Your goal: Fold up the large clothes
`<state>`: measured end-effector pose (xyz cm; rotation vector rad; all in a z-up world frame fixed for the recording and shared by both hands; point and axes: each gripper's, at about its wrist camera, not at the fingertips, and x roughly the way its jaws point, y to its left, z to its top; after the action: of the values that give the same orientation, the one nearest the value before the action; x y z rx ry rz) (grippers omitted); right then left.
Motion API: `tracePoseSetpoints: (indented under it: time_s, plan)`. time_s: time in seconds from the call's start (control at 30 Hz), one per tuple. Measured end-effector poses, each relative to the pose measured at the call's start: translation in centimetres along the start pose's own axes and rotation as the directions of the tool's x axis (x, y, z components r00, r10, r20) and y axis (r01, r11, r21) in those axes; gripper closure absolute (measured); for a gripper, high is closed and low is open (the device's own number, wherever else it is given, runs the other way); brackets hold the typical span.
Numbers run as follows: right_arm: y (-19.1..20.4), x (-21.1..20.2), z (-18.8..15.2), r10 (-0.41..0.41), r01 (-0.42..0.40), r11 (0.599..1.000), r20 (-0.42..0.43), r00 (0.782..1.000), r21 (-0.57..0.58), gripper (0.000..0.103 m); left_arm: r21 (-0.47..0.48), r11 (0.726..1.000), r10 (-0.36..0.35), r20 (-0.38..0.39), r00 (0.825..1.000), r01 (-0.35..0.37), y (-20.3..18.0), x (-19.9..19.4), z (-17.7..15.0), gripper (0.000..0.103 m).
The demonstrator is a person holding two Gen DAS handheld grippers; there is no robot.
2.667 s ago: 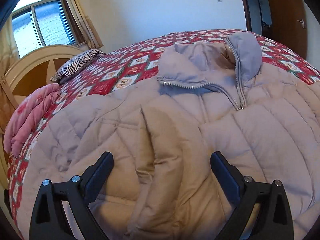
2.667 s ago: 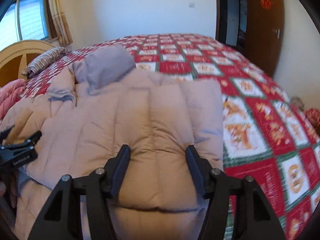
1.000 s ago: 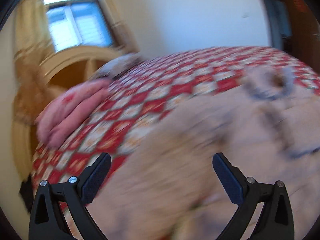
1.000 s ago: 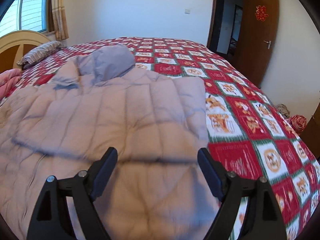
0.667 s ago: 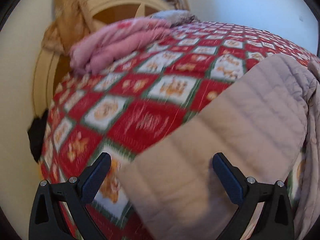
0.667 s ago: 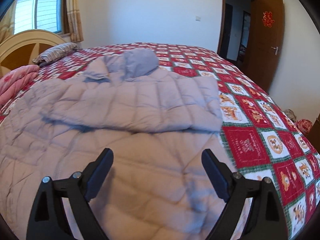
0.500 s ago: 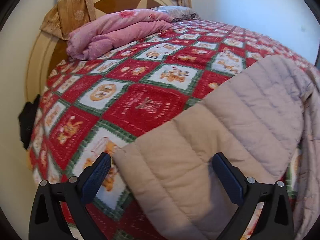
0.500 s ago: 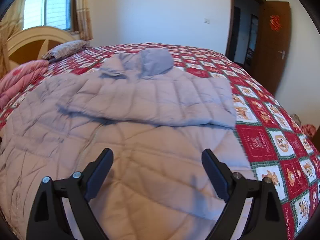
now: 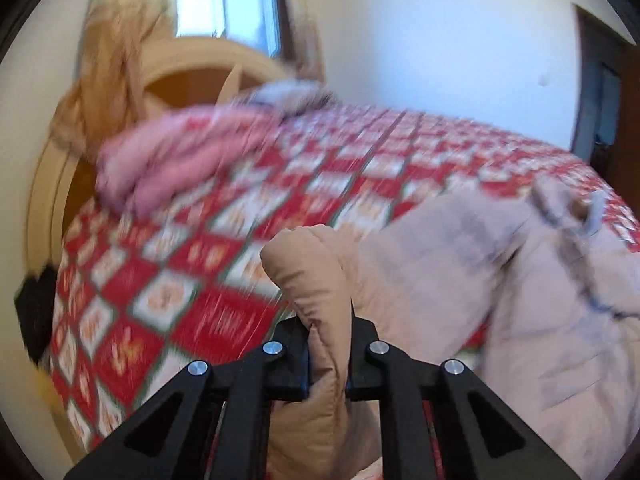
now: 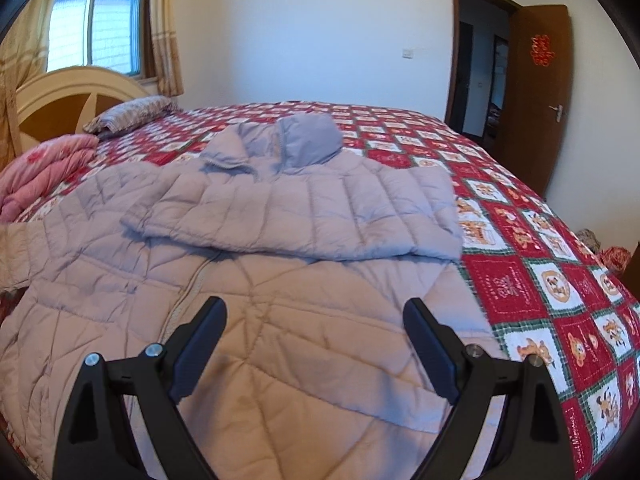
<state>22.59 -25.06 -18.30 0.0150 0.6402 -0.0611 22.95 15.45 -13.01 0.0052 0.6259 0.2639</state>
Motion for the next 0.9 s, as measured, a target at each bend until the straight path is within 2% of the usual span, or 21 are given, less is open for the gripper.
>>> tracePoseSetpoints:
  time_s: [0.17,0.37,0.43,0.5,0.57,0.6,0.63,0.73,0.9]
  plan:
    - [-1.4,-0.2,0.2,-0.013,0.012,0.999,0.008,1.000,0.050,0.011,0.113,0.989,-0.109,0.090,0.990,0.099,-8.6,-2.4,4.1,0.092]
    - [-3.4,-0.8,0.0,-0.027,0.026,0.997,0.011,1.000,0.076,0.011,0.246,0.946,-0.244,0.112,0.963,0.211,-20.4,-3.3,4.4,0.091]
    - [-4.2,-0.9,-0.1,-0.036,0.035,0.995,0.007,0.999,0.090,0.011,0.292,0.932,-0.257,0.108,0.960,0.216,-23.7,-3.5,3.9,0.084]
    - [-5.1,-0.8,-0.3,-0.044,0.043,0.994,-0.001,0.999,0.104,0.011,0.330,0.921,-0.248,0.083,0.965,0.208,-26.6,-3.2,3.2,0.069]
    - [-5.8,-0.7,-0.4,-0.048,0.049,0.992,-0.010,0.999,0.115,0.011,0.332,0.924,-0.233,0.101,0.967,0.188,-27.7,-3.3,2.9,0.032]
    - [-6.0,-0.7,-0.5,-0.049,0.050,0.992,-0.015,0.999,0.119,0.011,0.326,0.930,-0.224,0.132,0.966,0.171,-27.7,-3.7,2.7,0.027]
    - [-6.3,-0.6,-0.6,-0.049,0.051,0.991,-0.019,0.999,0.122,0.011,0.317,0.933,-0.228,0.164,0.960,0.168,-27.4,-4.0,2.6,0.023]
    - [-6.5,-0.3,-0.6,-0.047,0.051,0.991,-0.031,0.998,0.124,0.011,0.301,0.937,-0.240,0.185,0.953,0.178,-25.9,-4.0,2.7,0.015]
    - [-5.5,0.5,0.0,-0.021,0.026,0.992,-0.042,0.999,0.122,0.011,0.239,0.957,-0.212,0.177,0.961,0.166,-22.1,-3.0,2.4,0.014]
